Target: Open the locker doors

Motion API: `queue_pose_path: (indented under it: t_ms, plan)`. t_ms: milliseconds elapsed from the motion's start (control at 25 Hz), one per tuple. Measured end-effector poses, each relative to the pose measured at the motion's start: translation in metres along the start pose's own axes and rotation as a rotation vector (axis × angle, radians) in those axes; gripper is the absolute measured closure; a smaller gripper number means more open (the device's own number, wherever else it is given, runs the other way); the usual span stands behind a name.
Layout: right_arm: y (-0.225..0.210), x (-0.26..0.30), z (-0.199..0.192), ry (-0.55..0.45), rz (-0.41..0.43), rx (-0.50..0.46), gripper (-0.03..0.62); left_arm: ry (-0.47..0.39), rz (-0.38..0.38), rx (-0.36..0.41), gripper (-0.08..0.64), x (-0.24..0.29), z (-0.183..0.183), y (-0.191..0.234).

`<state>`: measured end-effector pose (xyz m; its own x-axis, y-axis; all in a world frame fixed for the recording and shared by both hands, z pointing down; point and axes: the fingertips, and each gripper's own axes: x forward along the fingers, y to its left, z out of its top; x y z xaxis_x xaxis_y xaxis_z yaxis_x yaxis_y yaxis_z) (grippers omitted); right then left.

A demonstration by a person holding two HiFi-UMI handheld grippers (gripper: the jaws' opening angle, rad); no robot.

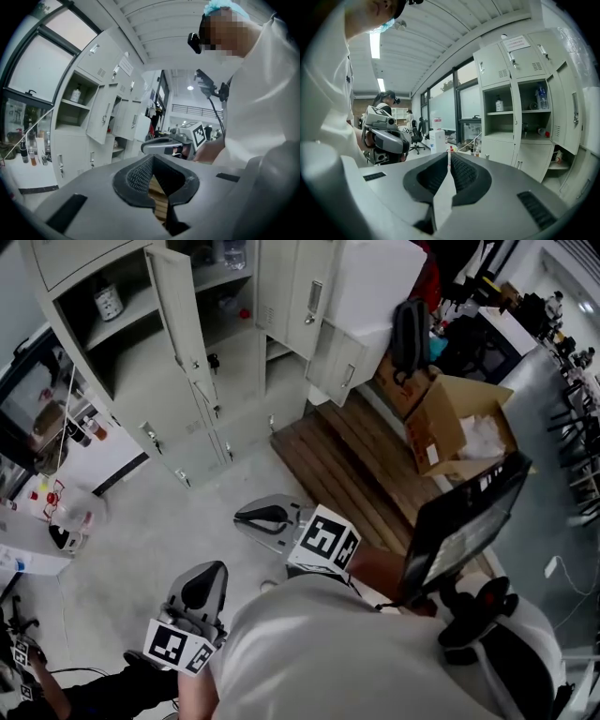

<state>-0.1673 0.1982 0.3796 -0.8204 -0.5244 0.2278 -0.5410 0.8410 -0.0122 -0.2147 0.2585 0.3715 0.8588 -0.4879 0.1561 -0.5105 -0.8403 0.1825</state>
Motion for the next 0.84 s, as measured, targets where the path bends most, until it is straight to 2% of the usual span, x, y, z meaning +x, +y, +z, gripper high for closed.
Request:
queue_pose_path:
  t_ms: [840]
  plan:
    - [0.0064, 0.0049, -0.0004, 0.016, 0.024, 0.009, 0.566, 0.005, -0.001, -0.019, 0.549, 0.0013, -0.0043, -0.0008]
